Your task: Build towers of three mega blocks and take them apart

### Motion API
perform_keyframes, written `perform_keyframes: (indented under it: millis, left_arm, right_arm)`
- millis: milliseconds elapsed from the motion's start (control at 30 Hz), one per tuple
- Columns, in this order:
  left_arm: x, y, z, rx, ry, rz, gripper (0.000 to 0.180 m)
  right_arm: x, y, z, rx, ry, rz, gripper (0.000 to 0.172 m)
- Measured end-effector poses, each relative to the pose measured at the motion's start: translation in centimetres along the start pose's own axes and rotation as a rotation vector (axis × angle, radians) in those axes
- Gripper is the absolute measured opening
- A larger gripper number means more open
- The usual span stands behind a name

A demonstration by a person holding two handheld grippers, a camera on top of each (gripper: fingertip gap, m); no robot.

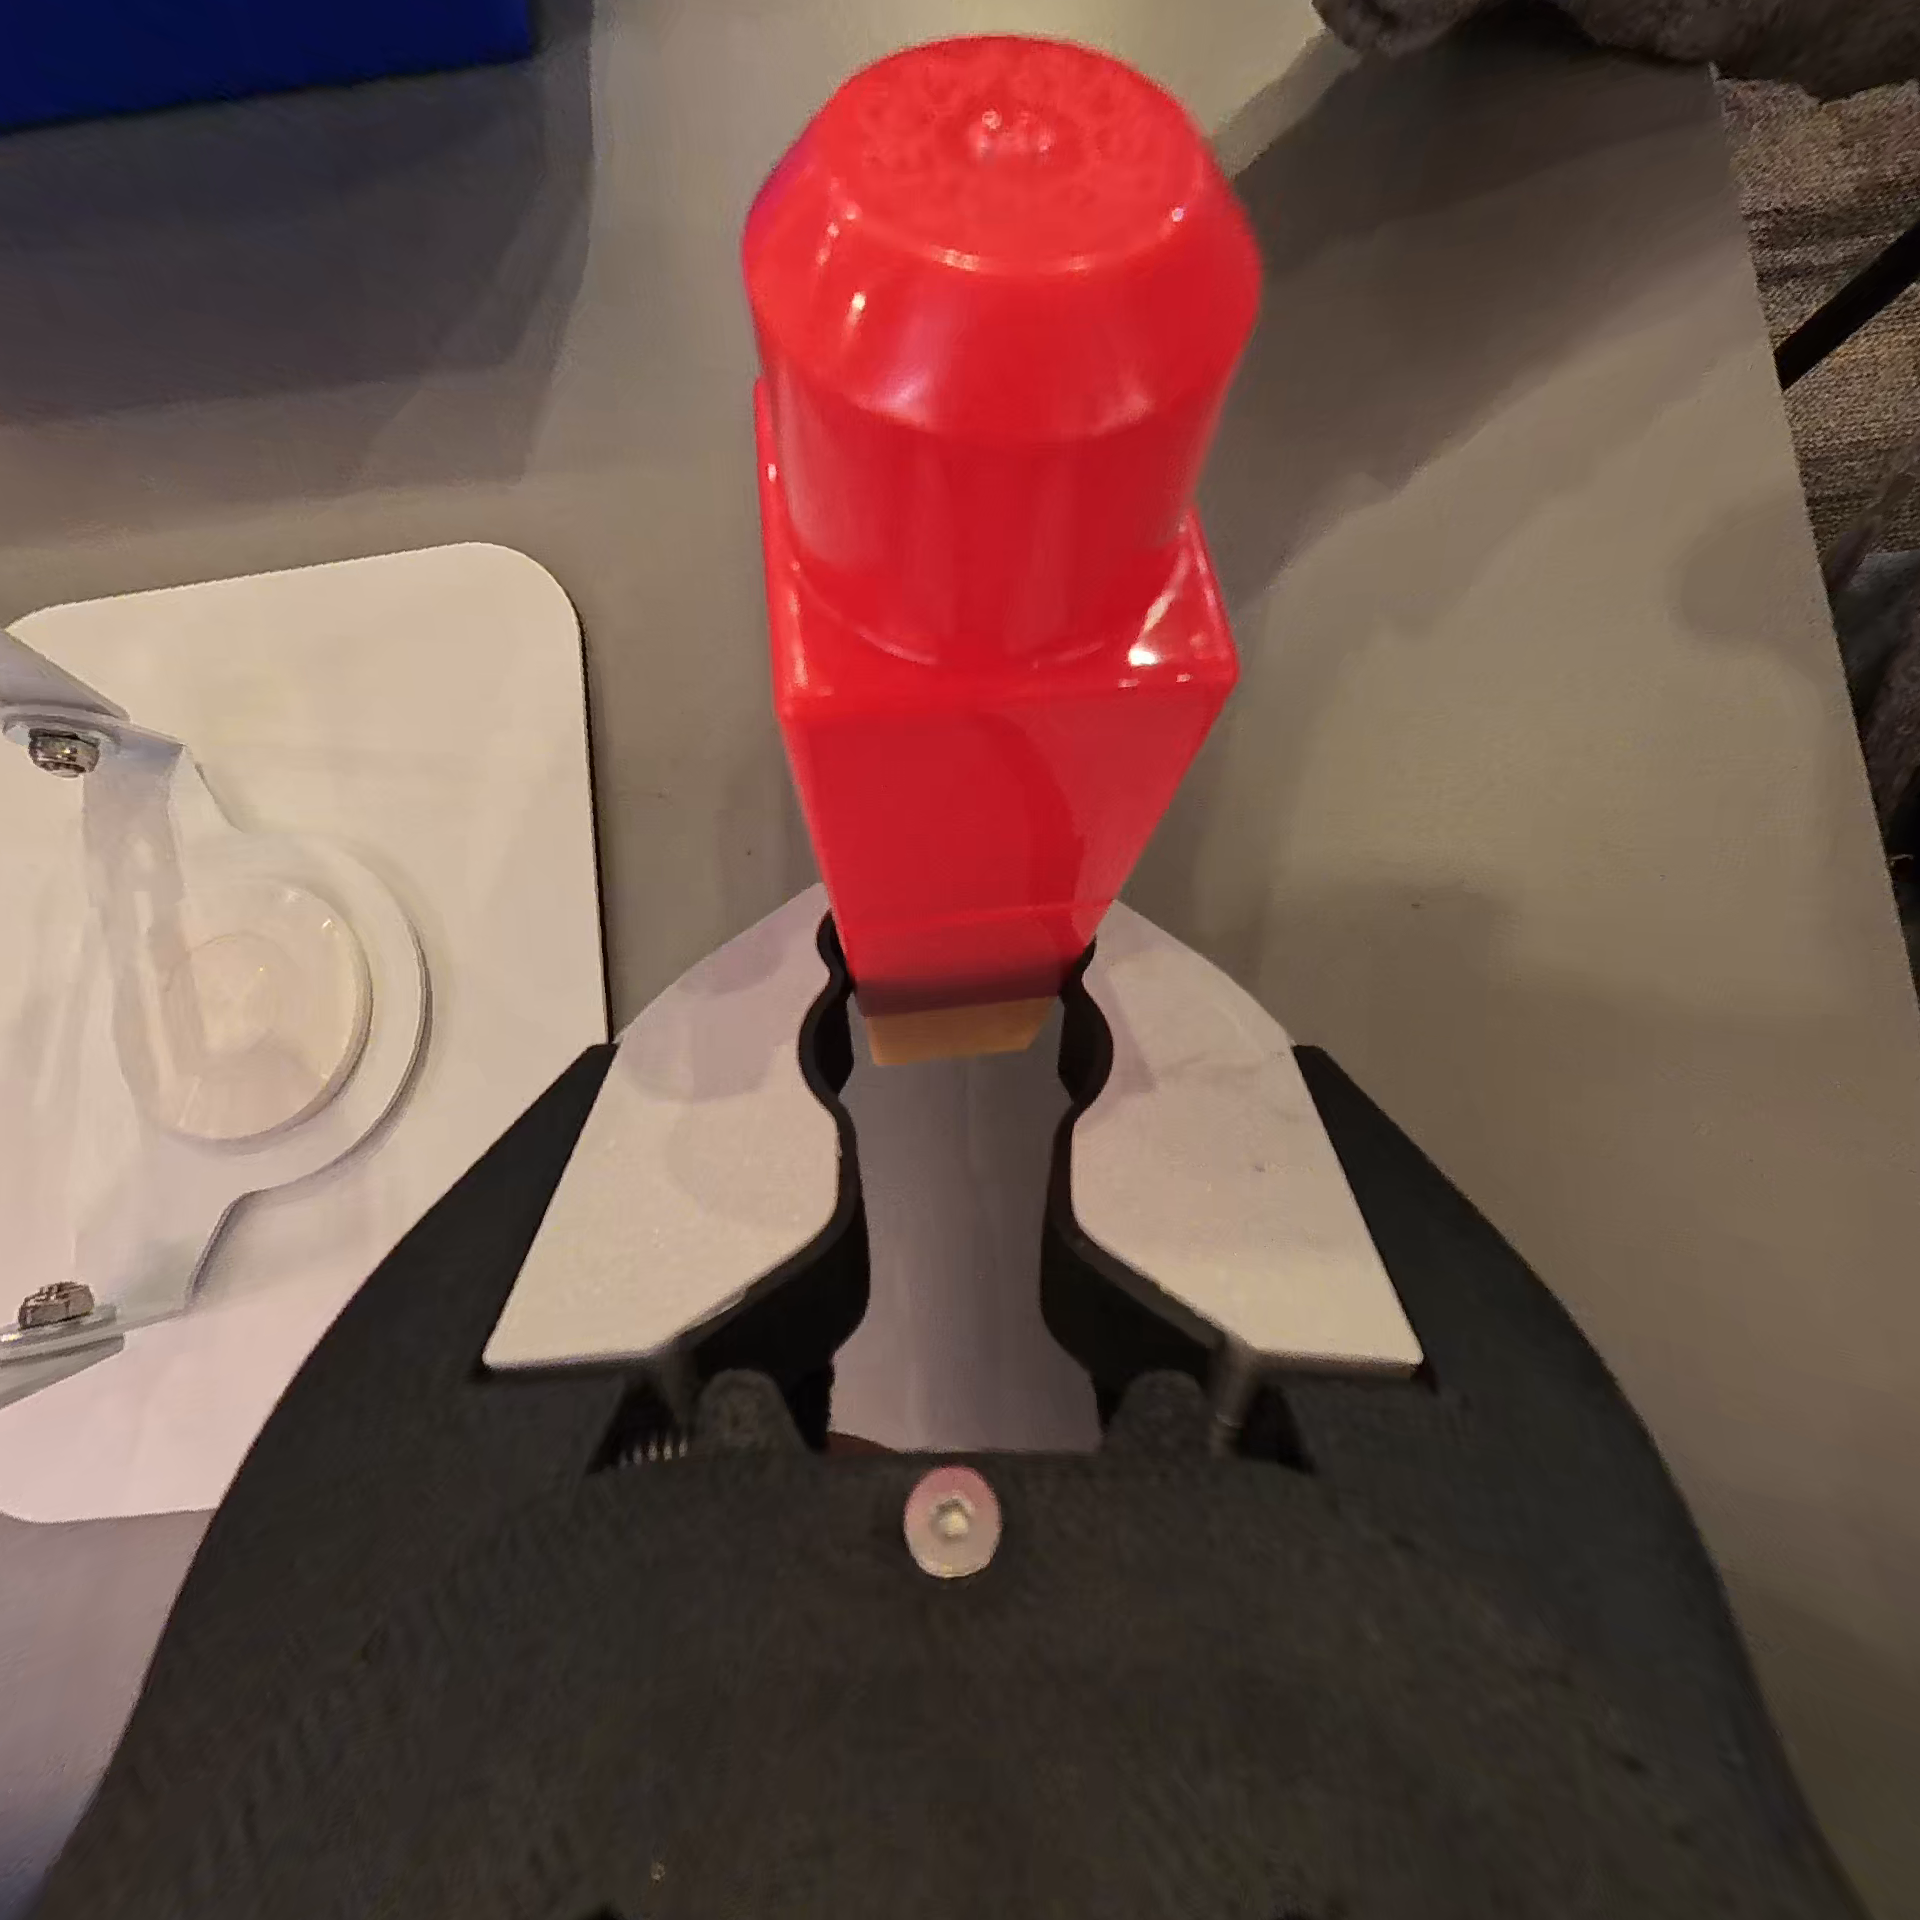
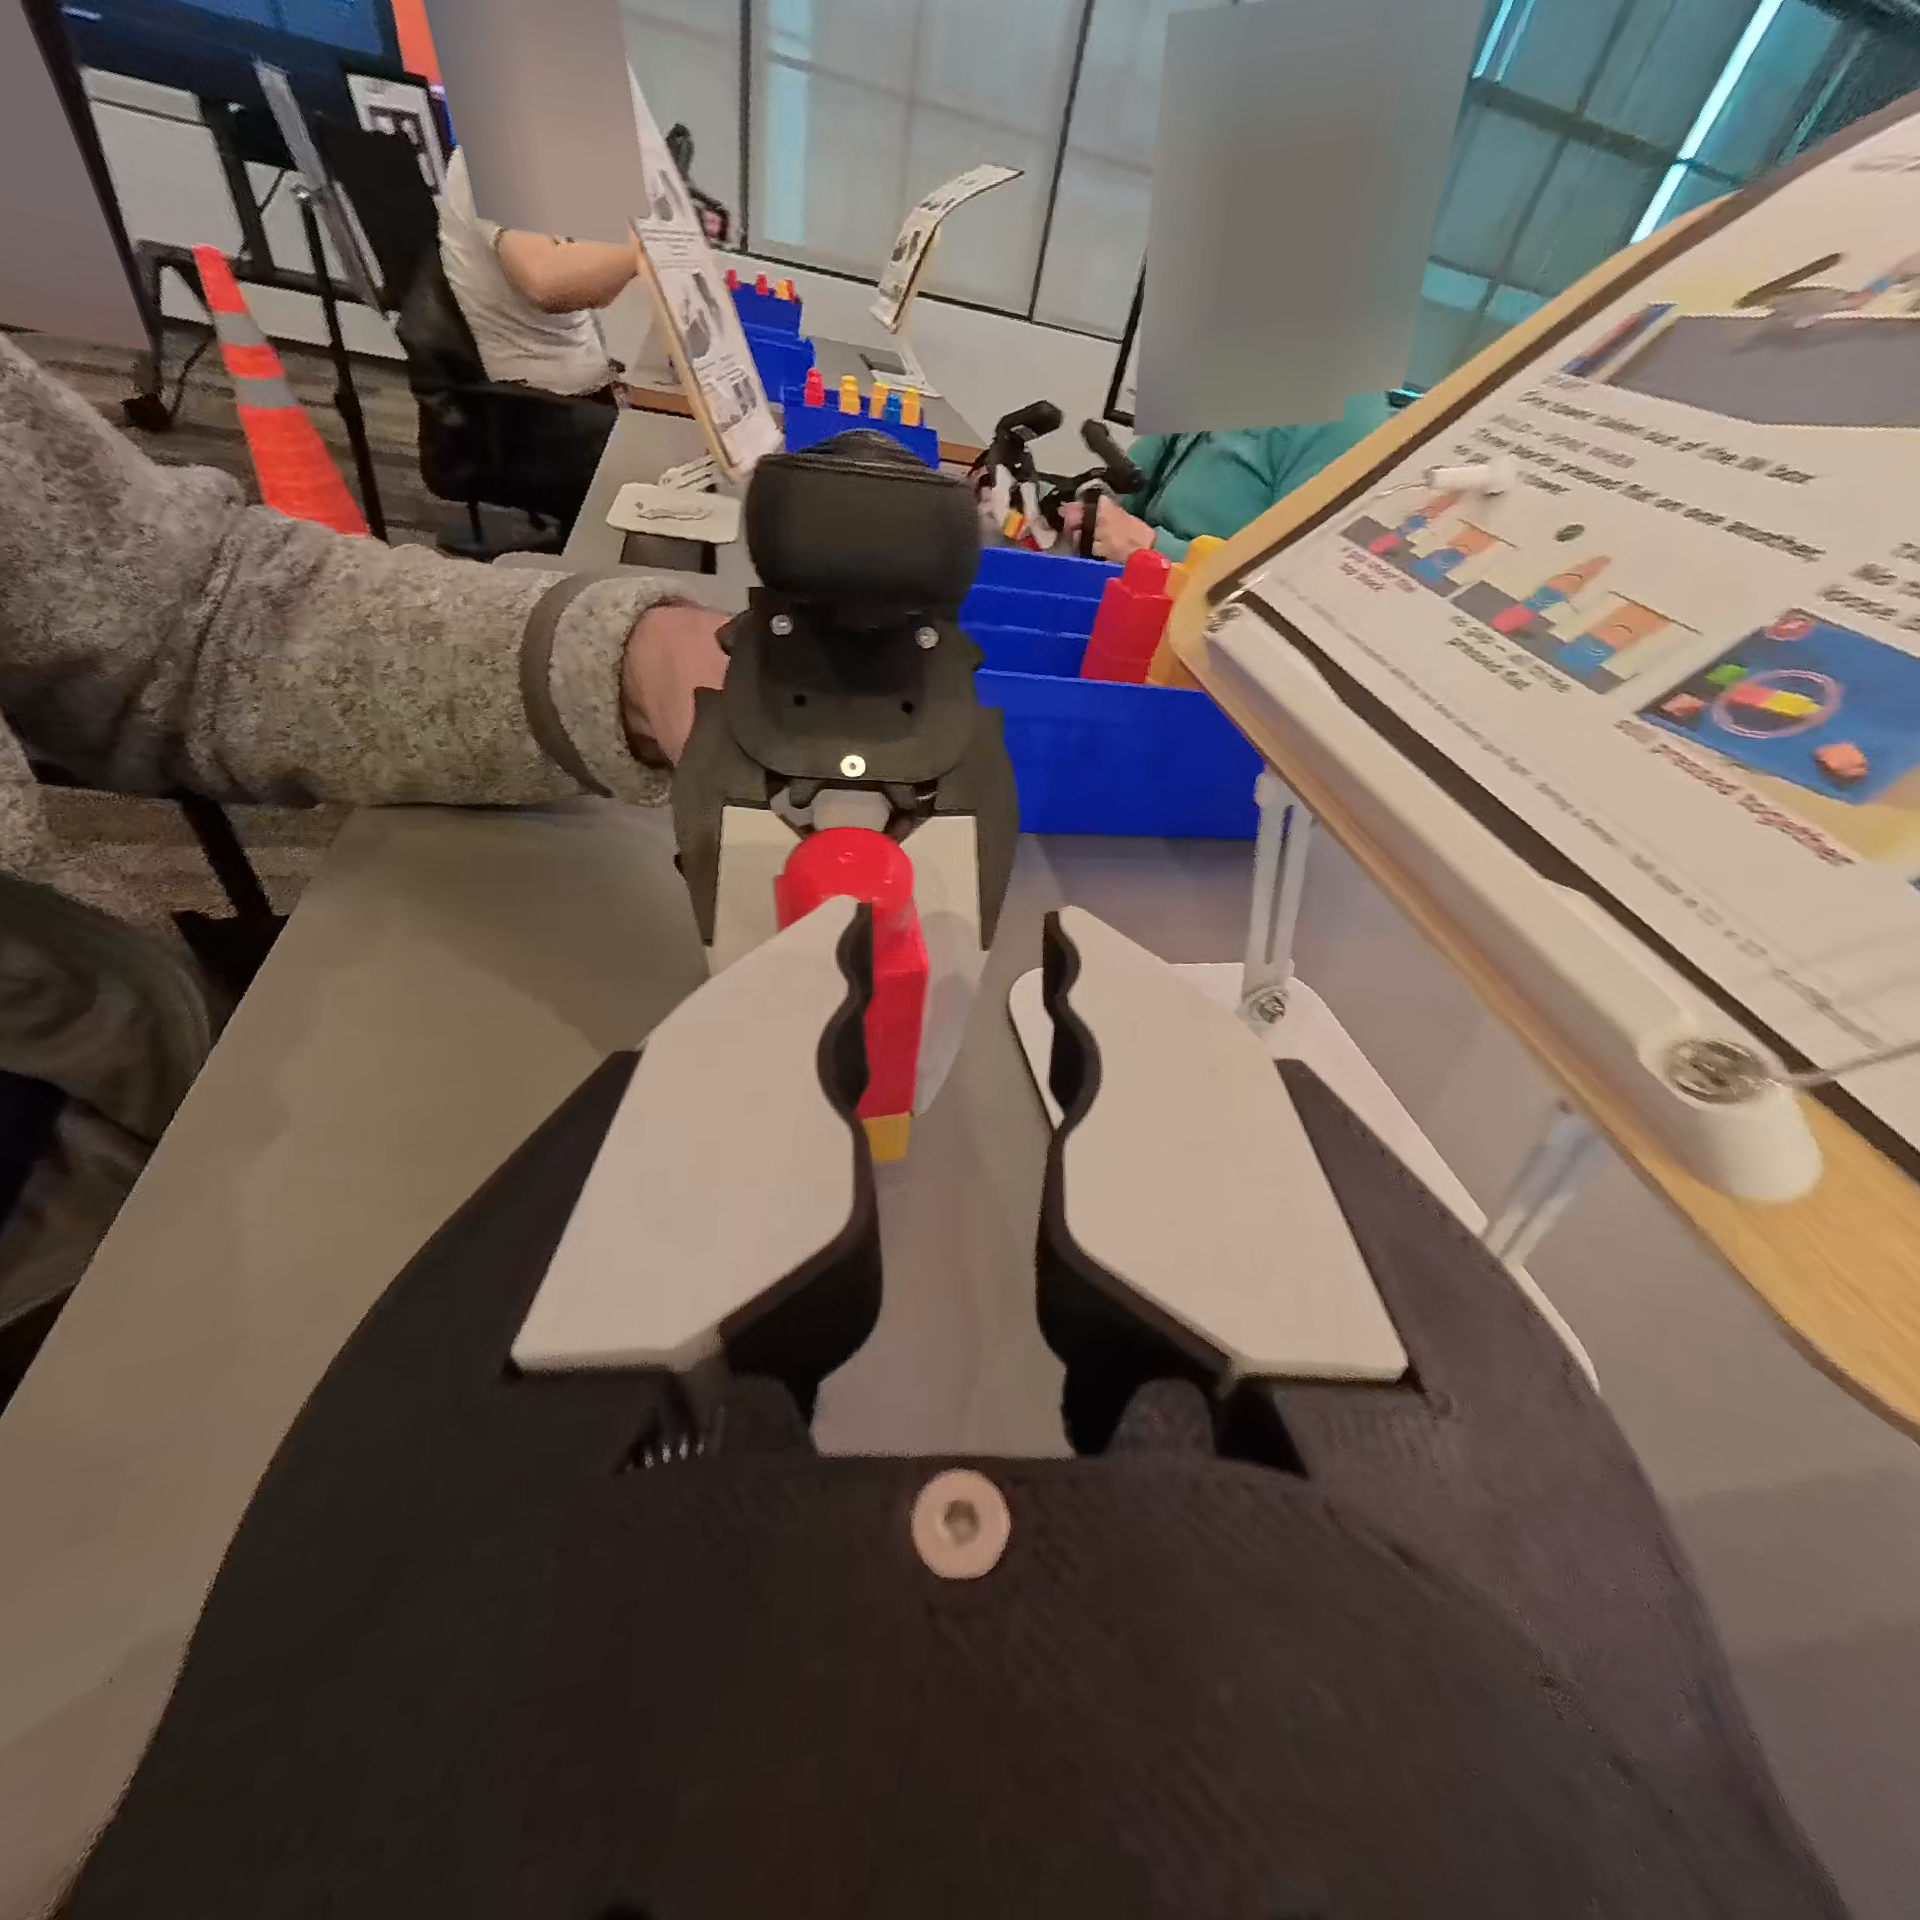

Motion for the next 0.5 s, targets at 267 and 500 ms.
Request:
perform_keyframes:
  millis: [267,500]
  left_arm:
    - [0.0,0.4,0.0,-0.01,-0.012,-0.008,0.036]
    - [0.5,0.8,0.4,-0.012,0.003,-0.023,0.036]
  right_arm:
    - [-0.6,1.7,-0.5,-0.048,0.047,0.077,0.059]
    - [-1.3,3.7,-1.2,-0.148,0.04,0.105,0.051]
Point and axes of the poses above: each gripper's, where its closed fingertips meet, y out along the fingers, z out of its top, x = y × z across the jaws, the point moved 9 cm from there along -y, back along the fingers, and after that the axes turned 2 degrees about z, right-handed, at the moved point
